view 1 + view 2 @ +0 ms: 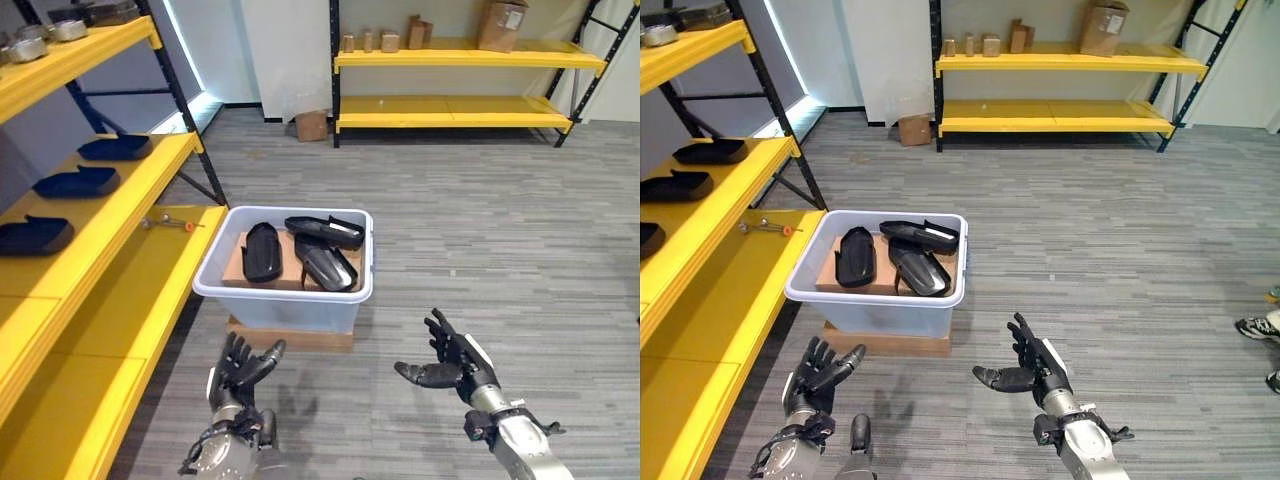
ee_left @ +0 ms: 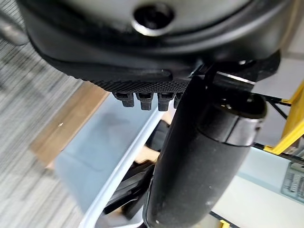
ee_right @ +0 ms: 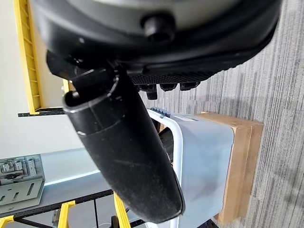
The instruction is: Move parts from the plastic box to the shelf.
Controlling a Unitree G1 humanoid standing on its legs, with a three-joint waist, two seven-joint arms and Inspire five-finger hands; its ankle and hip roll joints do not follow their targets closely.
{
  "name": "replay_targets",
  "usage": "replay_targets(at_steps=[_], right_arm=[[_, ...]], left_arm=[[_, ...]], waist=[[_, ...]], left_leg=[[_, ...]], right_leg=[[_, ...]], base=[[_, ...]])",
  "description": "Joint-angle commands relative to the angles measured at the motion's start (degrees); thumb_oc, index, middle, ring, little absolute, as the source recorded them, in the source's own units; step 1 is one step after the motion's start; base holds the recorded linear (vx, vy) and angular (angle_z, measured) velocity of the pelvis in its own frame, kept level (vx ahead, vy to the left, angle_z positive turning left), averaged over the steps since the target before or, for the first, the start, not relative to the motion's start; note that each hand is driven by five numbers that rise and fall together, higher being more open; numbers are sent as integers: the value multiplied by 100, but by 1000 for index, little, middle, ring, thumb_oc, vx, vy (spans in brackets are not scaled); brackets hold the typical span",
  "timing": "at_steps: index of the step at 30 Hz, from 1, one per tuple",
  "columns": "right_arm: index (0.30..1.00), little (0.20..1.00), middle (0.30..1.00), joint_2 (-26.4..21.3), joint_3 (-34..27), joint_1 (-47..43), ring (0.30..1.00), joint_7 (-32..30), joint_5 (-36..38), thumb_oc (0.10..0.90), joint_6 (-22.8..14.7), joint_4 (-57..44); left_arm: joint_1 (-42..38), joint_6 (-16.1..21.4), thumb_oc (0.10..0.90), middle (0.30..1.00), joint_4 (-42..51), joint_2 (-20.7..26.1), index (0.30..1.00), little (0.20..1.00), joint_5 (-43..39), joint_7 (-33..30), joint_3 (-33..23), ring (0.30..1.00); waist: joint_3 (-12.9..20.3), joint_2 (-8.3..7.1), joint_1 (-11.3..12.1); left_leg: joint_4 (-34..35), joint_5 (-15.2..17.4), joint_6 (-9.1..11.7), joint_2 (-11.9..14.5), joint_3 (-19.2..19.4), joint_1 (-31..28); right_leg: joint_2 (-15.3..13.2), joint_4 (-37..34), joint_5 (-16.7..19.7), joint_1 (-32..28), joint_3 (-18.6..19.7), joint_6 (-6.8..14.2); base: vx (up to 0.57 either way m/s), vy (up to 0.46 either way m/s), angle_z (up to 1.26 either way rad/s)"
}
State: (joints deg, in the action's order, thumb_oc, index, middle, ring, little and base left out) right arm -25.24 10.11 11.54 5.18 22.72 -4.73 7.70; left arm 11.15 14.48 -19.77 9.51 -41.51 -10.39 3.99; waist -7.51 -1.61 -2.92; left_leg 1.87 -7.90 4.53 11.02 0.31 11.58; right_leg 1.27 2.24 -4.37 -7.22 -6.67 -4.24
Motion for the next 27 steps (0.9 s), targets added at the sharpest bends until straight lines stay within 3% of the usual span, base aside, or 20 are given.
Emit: replay_targets(at_steps=[1,9,11,12,14,18,19,20,22,23,25,27], right_arm=[[1000,1000,1000,7,-296,-247,1000,181,295,900,-542,-537],[1000,1000,1000,246,-397,-211,1000,-52,299,900,-495,-794],[1000,1000,1000,299,-399,-265,1000,-85,306,900,-456,-806],[1000,1000,1000,384,-367,-362,1000,-37,287,900,-428,-782],[1000,1000,1000,433,-340,-427,1000,-90,251,900,-449,-774],[1000,1000,1000,523,-247,-542,1000,-268,168,900,-490,-729],[1000,1000,1000,562,-126,-665,1000,-356,134,900,-470,-685],[1000,1000,1000,557,-54,-713,1000,-403,109,900,-437,-689],[1000,1000,1000,528,71,-832,1000,-431,125,900,-456,-580],[1000,1000,1000,471,162,-1130,1000,-373,271,900,-417,-408],[1000,1000,1000,510,167,-1214,1000,-406,329,900,-280,-434],[1000,1000,1000,610,141,-1203,1000,-526,284,900,-165,-482]], left_arm=[[-248,768,900,1000,800,283,1000,1000,477,-281,-288,1000],[-392,637,900,1000,839,499,1000,1000,947,109,-182,1000],[-436,585,900,1000,915,573,1000,1000,1110,144,-126,1000],[-510,553,900,1000,966,656,1000,1000,1389,238,-31,1000],[-570,510,900,1000,975,709,1000,1000,1391,344,44,1000],[-668,441,900,1000,947,727,1000,1000,1172,438,139,1000],[-735,655,900,1000,938,689,1000,1000,1222,349,207,1000],[-823,694,900,1000,984,675,1000,1000,1273,189,278,1000],[-1024,782,900,1000,996,633,1000,1000,1251,-19,382,1000],[-1394,732,900,1000,982,563,1000,1000,1038,-37,488,1000],[-1499,595,900,1000,1046,502,1000,1000,677,250,567,1000],[-1525,548,900,1000,1132,450,1000,1000,709,472,697,1000]], waist=[[263,-40,138],[392,-207,332],[395,-261,365],[394,-314,409],[391,-329,437],[363,-245,561],[270,-218,568],[229,-180,492],[167,-104,351],[53,-188,188],[12,-277,37],[-22,-299,-69]], left_leg=[[171,-509,48,-46,281,-215],[-399,-1,-418,-750,391,-319],[-466,97,-547,-892,419,-308],[-504,216,-700,-1058,476,-325],[-509,292,-797,-1150,531,-360],[-546,433,-932,-1184,802,-468],[-538,529,-974,-1191,904,-663],[-514,567,-973,-1177,887,-777],[-416,592,-925,-1125,863,-1016],[-217,756,-790,-1068,957,-1427],[-130,937,-755,-1119,942,-1630],[-71,1058,-753,-1114,853,-1781]], right_leg=[[-632,106,109,-110,277,685],[-1009,665,51,-244,15,957],[-1092,944,262,-189,-1,1039],[-1201,1415,624,-87,-18,1101],[-1294,1808,875,27,-44,1129],[-1868,2843,1426,263,-522,1219],[-2007,3158,1540,554,-548,1255],[-1847,3211,1501,855,-450,1237],[-1553,2919,1306,1254,-447,1107],[-1325,1433,1258,1501,-676,1096],[-1235,745,1585,1777,-543,1217],[-1151,465,1654,1857,-313,1255]], base=[[255,321,-13],[190,304,12],[132,251,27],[131,240,22],[105,206,23],[93,188,2],[134,189,-54],[151,120,-70],[171,-80,-22],[220,-204,10],[206,-212,-21],[172,-161,17]])
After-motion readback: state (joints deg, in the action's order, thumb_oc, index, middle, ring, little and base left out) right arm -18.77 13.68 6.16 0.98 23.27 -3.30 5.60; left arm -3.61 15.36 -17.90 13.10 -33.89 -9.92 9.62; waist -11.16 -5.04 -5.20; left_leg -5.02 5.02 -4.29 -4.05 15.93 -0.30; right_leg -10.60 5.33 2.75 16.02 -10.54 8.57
